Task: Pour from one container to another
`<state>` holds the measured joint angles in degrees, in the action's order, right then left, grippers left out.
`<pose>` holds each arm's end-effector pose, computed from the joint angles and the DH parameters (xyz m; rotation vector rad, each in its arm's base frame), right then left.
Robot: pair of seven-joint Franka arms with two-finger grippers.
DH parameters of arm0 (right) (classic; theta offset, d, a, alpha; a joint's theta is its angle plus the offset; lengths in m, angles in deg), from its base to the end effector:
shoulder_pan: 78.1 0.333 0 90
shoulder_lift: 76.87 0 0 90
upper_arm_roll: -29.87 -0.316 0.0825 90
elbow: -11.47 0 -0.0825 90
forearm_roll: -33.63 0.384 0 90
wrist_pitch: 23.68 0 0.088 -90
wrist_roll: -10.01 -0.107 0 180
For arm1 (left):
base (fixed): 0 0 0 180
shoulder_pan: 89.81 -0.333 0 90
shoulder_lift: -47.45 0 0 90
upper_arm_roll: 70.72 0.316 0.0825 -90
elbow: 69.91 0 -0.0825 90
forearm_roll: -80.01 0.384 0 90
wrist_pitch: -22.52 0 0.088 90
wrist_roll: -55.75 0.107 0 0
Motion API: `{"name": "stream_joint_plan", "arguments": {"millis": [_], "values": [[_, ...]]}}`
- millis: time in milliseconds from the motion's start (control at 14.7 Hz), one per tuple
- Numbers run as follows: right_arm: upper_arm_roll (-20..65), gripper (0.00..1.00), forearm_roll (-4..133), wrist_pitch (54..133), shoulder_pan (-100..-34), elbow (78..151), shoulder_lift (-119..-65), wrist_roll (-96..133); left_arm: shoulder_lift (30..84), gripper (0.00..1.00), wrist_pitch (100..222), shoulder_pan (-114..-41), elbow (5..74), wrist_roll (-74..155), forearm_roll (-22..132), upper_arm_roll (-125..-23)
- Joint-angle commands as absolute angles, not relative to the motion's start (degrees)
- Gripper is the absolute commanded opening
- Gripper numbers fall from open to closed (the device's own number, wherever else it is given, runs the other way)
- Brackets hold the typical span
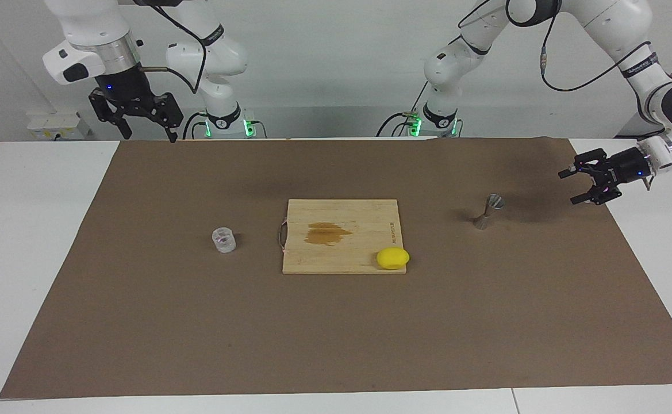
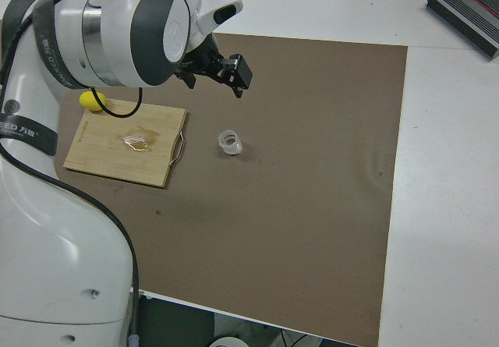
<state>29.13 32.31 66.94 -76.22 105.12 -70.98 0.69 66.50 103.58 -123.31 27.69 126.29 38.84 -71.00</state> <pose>0.5229 0.0219 0.6508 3.1161 -0.1830 0.0814 0.5314 0.2544 0.3945 2.1398 -0.5810 0.2416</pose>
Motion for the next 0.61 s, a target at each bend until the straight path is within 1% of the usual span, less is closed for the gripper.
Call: {"name": "stream_joint_plan", "arguments": {"millis": [0,205,273,409,546], "values": [[28.81,0.99,33.1,69.13,-76.6,107.01,-70.45,1.75,65.12,1.0,102.68,-125.75,35.09,139.72,32.92,-71.33],[28.29,0.98,32.4,68.34,-76.43,103.33,-73.43,1.31,63.89,1.0,105.04,-125.93,41.69,153.89,29.58,-71.33],[28.29,0.98,32.31,68.08,-76.43,101.92,-74.4,1.31,64.76,1.0,104.79,-125.85,42.49,157.23,27.9,-71.33],[28.29,0.98,32.22,66.68,-76.6,98.94,-76.59,1.4,69.32,1.0,103.04,-125.84,42.33,163.04,23.69,-71.33],[28.29,0.98,32.04,64.92,-76.6,95.59,-79.14,1.31,70.91,1.0,102.25,-126.11,42.32,167.97,22.36,-71.33]]}}
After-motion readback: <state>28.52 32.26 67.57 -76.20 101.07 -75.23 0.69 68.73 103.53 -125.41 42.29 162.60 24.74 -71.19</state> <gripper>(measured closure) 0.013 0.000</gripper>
